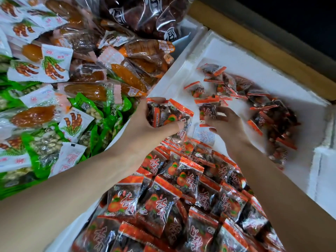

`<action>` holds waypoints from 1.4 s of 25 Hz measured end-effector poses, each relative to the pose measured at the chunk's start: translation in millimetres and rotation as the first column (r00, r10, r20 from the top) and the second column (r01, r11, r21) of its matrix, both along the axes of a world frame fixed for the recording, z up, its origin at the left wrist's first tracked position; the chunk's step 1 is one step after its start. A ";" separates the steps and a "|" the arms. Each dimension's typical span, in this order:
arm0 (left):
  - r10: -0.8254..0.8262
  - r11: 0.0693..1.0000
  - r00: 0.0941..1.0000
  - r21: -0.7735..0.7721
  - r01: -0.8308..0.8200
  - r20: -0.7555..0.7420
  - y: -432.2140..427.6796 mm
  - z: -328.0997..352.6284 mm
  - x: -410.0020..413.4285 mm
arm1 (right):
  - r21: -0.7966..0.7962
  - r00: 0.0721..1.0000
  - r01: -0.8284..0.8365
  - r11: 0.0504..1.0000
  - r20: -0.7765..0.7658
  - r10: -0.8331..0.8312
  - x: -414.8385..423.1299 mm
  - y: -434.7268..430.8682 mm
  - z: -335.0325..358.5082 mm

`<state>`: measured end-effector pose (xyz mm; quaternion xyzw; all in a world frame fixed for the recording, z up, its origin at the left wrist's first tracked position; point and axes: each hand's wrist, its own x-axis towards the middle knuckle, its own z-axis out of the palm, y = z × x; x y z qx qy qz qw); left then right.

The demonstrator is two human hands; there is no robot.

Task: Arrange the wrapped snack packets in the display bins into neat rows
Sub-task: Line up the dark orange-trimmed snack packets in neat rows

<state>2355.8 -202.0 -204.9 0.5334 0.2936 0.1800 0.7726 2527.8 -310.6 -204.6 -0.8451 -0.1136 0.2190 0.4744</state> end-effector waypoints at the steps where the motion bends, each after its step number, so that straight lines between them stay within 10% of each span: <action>1: 0.004 1.000 1.000 -0.002 -0.004 0.007 -1.2 1.2 -3.4 | 0.075 0.996 0.019 0.997 -0.085 -0.012 -10.5 -8.5 5.1; 15: 0.111 0.993 0.993 -0.028 -0.113 -0.041 -5.9 31.8 -62.5 | 0.039 0.913 -0.309 0.950 -0.267 0.308 -129.8 -67.2 36.0; 35: 0.039 0.995 0.998 -0.085 -0.043 -0.049 -35.2 28.2 -93.5 | -0.461 0.731 -0.419 0.782 0.339 0.592 -175.4 -68.4 17.0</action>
